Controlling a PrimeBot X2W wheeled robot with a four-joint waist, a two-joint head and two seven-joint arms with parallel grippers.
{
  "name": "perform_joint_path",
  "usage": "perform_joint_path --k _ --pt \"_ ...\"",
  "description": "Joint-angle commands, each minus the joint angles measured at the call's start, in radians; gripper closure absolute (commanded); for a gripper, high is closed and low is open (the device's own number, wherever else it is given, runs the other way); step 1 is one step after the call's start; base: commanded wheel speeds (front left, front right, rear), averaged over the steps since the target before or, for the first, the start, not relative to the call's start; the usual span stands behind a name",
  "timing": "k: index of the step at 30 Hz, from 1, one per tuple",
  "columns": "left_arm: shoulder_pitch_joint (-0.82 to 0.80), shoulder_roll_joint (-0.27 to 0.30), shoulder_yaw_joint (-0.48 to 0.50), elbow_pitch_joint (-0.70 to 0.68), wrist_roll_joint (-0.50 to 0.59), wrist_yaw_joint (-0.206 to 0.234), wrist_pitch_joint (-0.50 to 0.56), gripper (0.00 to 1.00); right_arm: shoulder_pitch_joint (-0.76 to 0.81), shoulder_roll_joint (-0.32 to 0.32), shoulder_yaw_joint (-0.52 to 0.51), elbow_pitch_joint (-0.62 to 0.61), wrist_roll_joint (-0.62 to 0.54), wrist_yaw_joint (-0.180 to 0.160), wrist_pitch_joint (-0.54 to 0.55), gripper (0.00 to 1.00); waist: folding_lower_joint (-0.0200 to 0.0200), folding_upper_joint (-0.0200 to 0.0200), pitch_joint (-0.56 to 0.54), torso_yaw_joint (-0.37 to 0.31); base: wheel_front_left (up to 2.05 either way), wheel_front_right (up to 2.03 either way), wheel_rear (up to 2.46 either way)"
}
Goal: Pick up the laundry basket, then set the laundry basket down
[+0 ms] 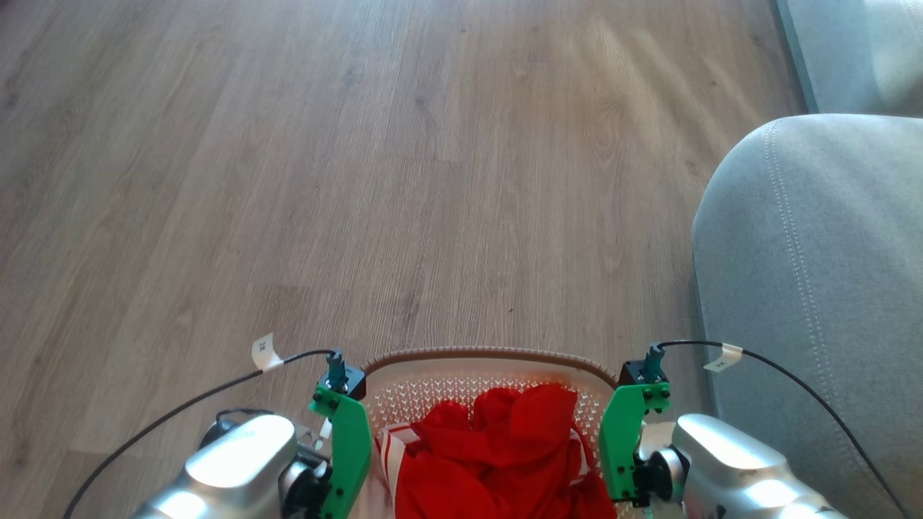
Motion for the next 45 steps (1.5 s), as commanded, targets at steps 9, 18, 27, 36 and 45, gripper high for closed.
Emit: perform_joint_path --k 9,18,27,36,45 --pt "-0.043 0.004 0.001 -0.023 0.019 -0.018 0.001 1.00 -0.052 0.023 0.035 -0.029 0.011 0.016 -0.021 1.00 0.0001 0.0000 -0.002 -0.002 0.00 0.00 0.00" --pt "-0.042 0.004 0.001 -0.023 0.020 -0.018 0.005 1.00 -0.056 0.023 0.052 -0.025 0.029 0.016 -0.026 1.00 0.0001 0.0000 -0.001 -0.002 0.00 0.00 0.00" --pt "-0.040 0.000 0.001 -0.022 0.022 -0.018 0.009 1.00 -0.062 0.023 0.066 -0.021 0.045 0.016 -0.033 1.00 0.0001 0.0000 -0.001 0.002 0.00 0.00 0.00" --pt "-0.040 0.000 0.001 -0.018 0.022 -0.018 0.008 1.00 -0.066 0.023 0.082 -0.016 0.058 0.016 -0.040 1.00 0.0001 0.0000 -0.003 0.004 0.00 0.00 0.00" --pt "-0.038 -0.003 0.001 -0.016 0.020 -0.018 0.007 1.00 -0.069 0.023 0.096 -0.009 0.071 0.016 -0.044 1.00 0.0001 0.0000 -0.006 0.005 0.00 0.00 0.00"
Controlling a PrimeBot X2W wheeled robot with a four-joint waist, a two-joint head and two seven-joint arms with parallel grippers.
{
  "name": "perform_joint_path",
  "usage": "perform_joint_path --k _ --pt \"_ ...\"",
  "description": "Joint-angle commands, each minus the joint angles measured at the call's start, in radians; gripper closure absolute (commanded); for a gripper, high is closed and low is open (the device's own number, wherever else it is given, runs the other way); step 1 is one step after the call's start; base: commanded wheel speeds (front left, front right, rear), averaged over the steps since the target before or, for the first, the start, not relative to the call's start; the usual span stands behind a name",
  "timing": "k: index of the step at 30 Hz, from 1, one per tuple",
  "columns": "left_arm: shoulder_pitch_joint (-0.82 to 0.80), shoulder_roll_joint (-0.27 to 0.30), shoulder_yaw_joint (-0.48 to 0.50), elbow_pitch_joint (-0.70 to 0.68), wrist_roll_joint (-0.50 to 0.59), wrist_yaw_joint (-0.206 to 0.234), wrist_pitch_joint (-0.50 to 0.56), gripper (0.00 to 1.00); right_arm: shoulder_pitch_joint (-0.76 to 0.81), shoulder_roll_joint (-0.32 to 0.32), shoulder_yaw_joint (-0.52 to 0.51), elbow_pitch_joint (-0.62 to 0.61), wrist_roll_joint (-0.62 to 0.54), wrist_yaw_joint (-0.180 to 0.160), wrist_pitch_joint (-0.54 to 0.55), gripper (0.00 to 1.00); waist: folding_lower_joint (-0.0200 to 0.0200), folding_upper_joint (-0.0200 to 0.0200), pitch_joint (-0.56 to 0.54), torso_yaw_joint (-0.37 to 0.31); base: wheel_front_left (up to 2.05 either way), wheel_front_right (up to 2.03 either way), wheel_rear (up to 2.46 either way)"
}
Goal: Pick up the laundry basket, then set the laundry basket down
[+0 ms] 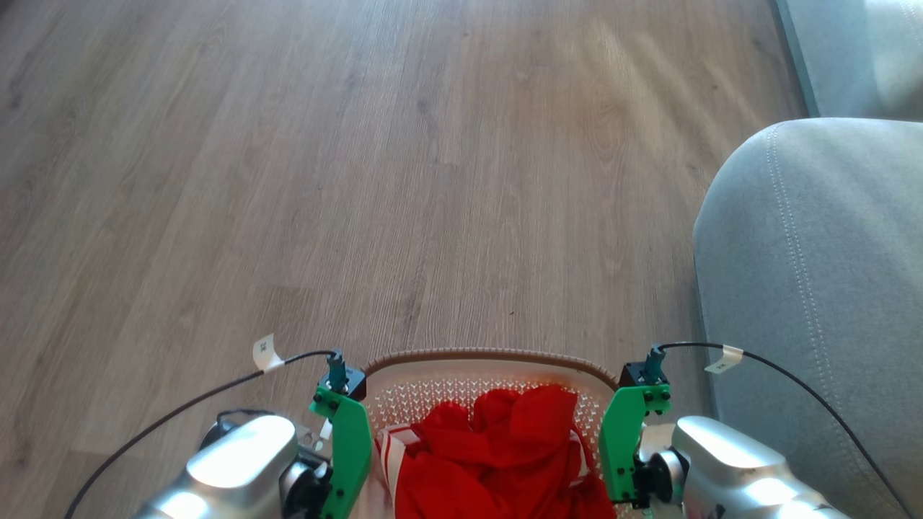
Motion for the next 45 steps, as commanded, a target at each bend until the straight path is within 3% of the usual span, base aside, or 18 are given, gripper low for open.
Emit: perform_joint_path --k 1,14,23,35,45 --pt "-0.038 0.002 0.001 -0.023 0.020 -0.017 0.005 1.00 -0.053 0.022 0.024 -0.034 -0.007 0.016 -0.015 1.00 0.0000 0.0000 -0.002 0.000 0.00 0.00 0.00" --pt "-0.032 0.001 0.001 -0.023 0.020 -0.017 0.000 1.00 -0.050 0.022 0.046 -0.030 0.008 0.016 -0.019 1.00 0.0000 0.0000 -0.009 -0.001 0.00 0.00 0.00" --pt "-0.035 -0.014 0.001 -0.017 0.021 -0.017 -0.018 1.00 -0.066 0.022 0.058 -0.021 0.009 0.016 -0.050 1.00 0.0000 0.0000 0.050 0.000 0.00 0.00 0.00" --pt "-0.093 -0.055 0.001 -0.004 0.028 -0.017 -0.068 1.00 -0.142 0.022 0.062 0.025 -0.019 0.016 -0.122 1.00 0.0000 0.0000 0.222 0.004 0.00 0.00 0.00" --pt "-0.168 -0.112 0.001 0.035 0.063 -0.017 -0.182 1.00 -0.215 0.007 0.048 0.049 -0.037 0.016 -0.230 1.00 0.0000 0.0000 0.398 0.006 0.00 0.00 0.00"
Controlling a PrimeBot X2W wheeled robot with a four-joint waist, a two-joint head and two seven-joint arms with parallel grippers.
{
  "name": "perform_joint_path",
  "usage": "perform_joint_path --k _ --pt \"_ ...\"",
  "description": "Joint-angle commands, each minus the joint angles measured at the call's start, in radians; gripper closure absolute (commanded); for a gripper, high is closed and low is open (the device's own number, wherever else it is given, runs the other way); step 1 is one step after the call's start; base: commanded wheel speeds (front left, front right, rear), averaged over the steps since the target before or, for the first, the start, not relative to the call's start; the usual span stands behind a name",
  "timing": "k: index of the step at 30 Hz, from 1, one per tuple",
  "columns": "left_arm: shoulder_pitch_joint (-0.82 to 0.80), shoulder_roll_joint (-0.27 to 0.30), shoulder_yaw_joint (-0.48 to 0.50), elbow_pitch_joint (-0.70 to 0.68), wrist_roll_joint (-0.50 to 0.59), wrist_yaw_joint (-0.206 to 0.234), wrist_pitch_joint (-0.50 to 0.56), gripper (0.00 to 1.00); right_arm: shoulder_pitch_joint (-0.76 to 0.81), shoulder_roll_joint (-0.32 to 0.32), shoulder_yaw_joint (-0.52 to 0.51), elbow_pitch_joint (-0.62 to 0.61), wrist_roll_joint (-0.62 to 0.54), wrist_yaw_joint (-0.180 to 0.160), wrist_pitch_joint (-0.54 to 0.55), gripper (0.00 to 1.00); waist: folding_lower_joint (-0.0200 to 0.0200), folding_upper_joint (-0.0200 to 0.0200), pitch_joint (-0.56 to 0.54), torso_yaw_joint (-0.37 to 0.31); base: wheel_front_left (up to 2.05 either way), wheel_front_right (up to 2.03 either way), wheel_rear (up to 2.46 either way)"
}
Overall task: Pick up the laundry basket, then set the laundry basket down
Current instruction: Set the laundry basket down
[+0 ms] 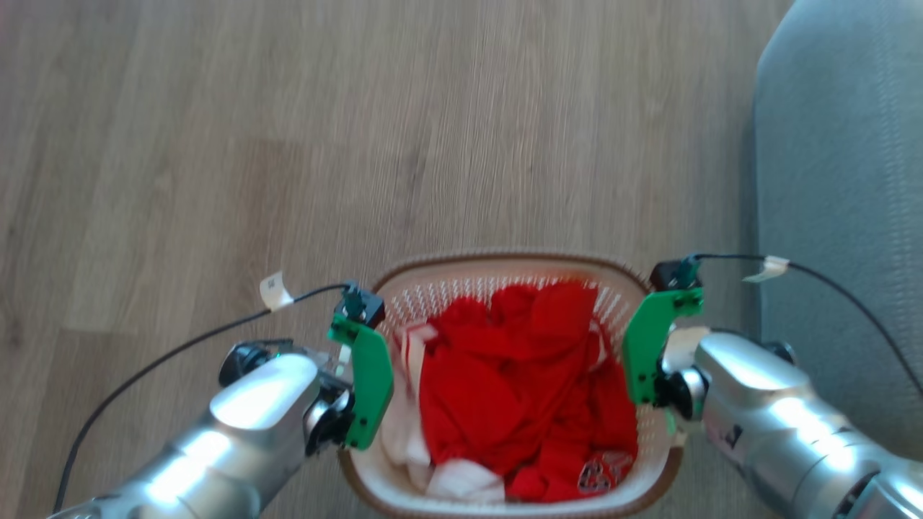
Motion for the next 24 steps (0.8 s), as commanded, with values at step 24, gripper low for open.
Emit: perform_joint_path --k 24 --pt "-0.222 -0.118 -0.001 0.137 0.092 -0.018 -0.356 1.00 -0.119 0.015 -0.034 0.026 -0.048 0.016 -0.349 1.00 -0.0002 0.0000 0.395 0.014 0.00 0.00 0.00"
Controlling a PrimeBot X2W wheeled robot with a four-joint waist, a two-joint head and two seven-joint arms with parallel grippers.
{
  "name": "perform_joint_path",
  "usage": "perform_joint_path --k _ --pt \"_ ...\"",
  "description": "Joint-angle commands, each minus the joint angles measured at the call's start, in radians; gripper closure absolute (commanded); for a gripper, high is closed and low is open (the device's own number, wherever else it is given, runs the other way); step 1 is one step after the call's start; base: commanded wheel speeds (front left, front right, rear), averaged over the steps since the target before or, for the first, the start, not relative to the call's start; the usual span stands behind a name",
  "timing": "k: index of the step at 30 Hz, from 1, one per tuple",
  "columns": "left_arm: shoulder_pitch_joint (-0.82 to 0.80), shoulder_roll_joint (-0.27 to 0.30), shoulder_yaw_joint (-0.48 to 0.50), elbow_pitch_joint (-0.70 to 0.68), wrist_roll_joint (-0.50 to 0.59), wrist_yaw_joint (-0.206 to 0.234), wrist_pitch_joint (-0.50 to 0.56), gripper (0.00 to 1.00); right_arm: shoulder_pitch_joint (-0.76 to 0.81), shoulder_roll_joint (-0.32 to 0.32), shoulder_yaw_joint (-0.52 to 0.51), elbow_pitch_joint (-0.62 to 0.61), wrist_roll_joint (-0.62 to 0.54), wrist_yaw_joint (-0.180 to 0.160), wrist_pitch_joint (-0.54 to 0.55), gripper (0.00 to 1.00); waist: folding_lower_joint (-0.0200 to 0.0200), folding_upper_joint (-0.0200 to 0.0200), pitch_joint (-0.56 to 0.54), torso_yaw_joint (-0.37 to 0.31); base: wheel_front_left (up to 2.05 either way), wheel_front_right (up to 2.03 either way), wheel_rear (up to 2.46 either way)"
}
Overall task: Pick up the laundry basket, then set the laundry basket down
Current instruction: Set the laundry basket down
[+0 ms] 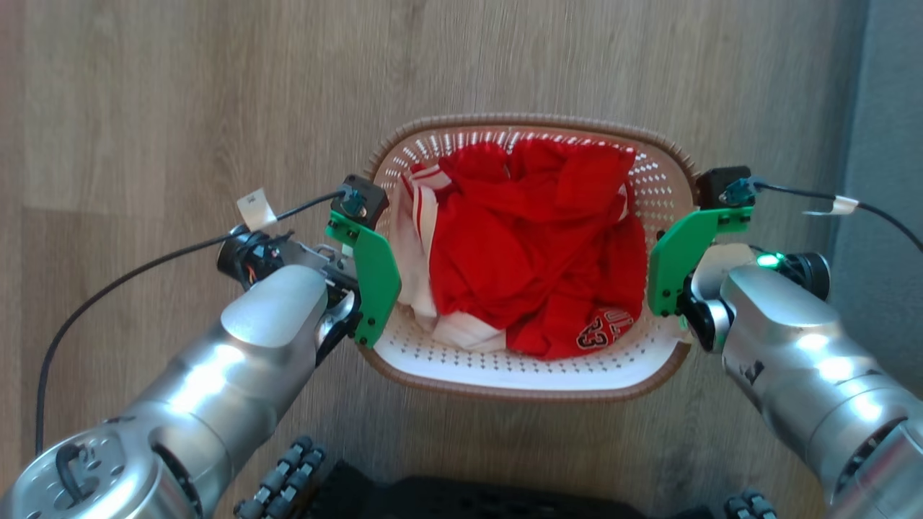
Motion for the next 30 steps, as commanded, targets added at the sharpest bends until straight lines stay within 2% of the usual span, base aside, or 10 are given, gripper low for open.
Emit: perform_joint_path --k 1,16,30 --pt "-0.022 -0.018 -0.002 -0.046 0.026 -0.018 -0.023 1.00 0.017 0.044 0.020 -0.019 -0.018 0.016 -0.012 1.00 -0.0002 -0.0001 0.034 -0.003 0.00 0.00 0.00" --pt "-0.069 -0.019 -0.002 -0.033 0.076 -0.016 -0.064 1.00 -0.031 0.058 0.004 0.016 -0.024 0.016 -0.078 1.00 -0.0002 -0.0001 0.160 -0.039 0.00 0.00 0.00" --pt "-0.066 -0.019 -0.002 -0.042 0.059 -0.016 -0.052 1.00 -0.042 0.053 -0.003 0.026 -0.032 0.016 -0.095 1.00 -0.0002 -0.0001 0.190 -0.035 0.00 0.00 0.00"
